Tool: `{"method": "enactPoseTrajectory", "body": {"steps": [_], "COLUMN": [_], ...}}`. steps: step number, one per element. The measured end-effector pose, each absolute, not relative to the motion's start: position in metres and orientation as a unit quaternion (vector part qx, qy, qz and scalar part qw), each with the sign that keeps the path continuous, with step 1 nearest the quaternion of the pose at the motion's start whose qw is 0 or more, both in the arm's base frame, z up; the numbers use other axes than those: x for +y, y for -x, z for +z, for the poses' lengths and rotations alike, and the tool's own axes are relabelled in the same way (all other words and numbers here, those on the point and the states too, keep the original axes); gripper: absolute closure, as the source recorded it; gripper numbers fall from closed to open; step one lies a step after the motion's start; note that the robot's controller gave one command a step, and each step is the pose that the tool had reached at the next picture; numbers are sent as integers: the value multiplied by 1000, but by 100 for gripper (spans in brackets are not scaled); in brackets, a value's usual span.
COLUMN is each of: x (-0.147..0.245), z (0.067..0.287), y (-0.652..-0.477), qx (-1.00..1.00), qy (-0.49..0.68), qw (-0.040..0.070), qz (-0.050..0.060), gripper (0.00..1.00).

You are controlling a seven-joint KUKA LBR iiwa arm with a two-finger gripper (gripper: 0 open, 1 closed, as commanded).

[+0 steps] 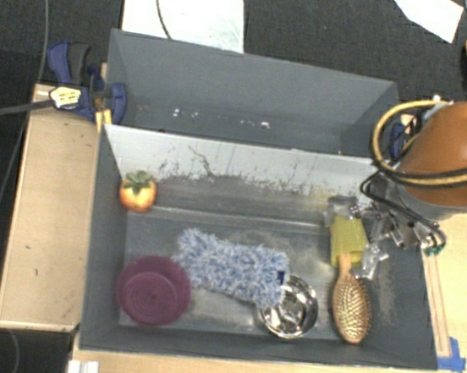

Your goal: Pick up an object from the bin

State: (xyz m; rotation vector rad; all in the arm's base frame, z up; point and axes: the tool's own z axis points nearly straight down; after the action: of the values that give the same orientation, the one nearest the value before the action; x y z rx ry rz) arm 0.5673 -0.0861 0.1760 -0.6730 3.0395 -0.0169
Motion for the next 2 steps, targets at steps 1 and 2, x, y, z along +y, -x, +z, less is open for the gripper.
{"method": "enactPoseTrajectory", "body": {"steps": [1, 2], "x": [-104, -104], "z": [149, 153], "y": [-553, -553], "qx": [999, 989], "qy": [35, 149], "qw": [13, 17], "qz": [-3, -5], "gripper": [0, 0]}}
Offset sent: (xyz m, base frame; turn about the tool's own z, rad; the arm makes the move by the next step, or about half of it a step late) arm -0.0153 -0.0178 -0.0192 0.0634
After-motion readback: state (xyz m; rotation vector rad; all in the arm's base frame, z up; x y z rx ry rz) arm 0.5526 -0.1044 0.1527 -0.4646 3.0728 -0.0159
